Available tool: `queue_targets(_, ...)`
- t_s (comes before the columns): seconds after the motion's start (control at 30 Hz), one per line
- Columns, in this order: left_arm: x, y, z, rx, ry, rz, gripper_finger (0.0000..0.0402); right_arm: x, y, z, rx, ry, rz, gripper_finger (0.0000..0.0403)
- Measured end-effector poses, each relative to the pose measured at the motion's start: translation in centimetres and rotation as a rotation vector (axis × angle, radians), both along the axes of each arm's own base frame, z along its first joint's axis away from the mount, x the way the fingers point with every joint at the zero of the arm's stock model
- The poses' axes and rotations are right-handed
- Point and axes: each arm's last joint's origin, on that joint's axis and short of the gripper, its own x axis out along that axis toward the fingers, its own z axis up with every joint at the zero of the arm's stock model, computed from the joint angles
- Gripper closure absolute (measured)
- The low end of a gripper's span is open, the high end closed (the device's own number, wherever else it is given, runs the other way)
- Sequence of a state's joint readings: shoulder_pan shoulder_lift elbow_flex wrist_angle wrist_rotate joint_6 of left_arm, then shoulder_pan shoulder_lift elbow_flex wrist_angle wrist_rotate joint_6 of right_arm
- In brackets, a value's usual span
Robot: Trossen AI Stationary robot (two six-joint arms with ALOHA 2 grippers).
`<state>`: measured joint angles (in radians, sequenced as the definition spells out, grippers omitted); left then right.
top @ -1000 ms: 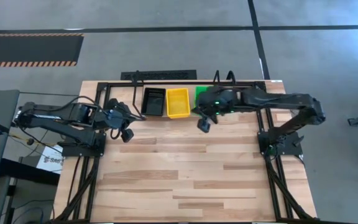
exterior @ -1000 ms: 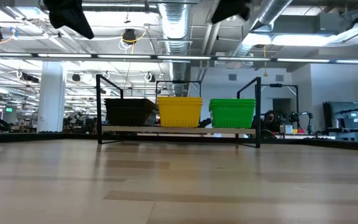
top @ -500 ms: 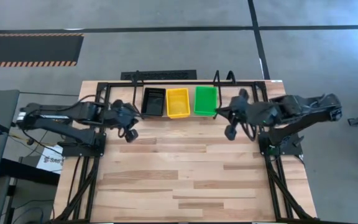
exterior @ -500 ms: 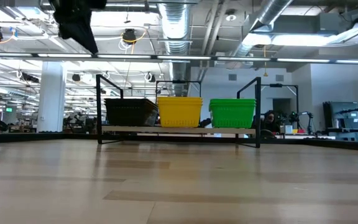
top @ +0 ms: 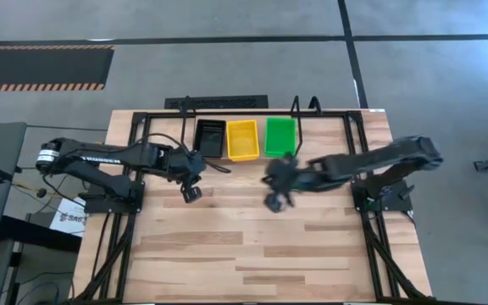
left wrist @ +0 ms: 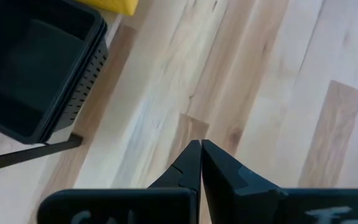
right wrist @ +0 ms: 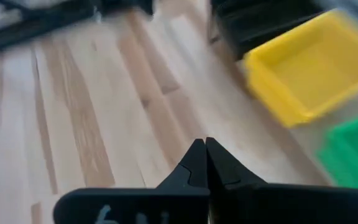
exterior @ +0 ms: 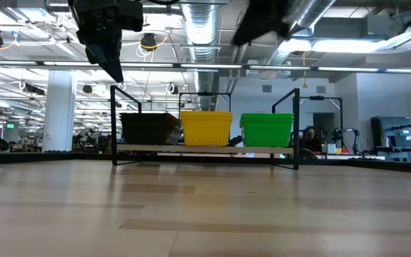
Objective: Stack baskets on shelf by color
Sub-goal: Return to Home Position
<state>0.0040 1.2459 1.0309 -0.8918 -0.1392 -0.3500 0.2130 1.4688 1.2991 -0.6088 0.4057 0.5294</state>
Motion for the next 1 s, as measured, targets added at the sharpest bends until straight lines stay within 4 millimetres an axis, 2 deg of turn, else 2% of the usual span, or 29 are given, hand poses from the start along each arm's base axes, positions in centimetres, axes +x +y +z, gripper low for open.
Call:
queue_targets(0.1, -0.1, 0.0, 0.2, -0.001, -0.008, 0.0, 0.0401, 3.6, -1.0, -3.1, 0.002, 0.051, 0.076, 0.0403)
queue_targets(0.17, -0.4, 0.0, 0.4, -0.001, -0.019, 0.001, 0.0401, 5.4, -1.8, -4.3, 0.018, 0.065, 0.1, 0.0403)
queue_targets(0.37, -1.0, 0.0, 0.9, -0.002, -0.029, 0.005, 0.0401, 7.8, -4.4, -7.5, -0.014, 0.165, 0.087, 0.0403)
queue_targets(0.63, -1.5, 0.0, 1.4, -0.001, -0.058, 0.008, 0.0401, 9.3, -6.9, -9.8, -0.089, 0.221, 0.02, 0.0403)
queue_targets(1.0, -1.5, 0.0, 1.5, -0.011, -0.068, 0.027, 0.0401, 9.5, -9.3, -9.5, -0.143, 0.186, -0.019, 0.0403)
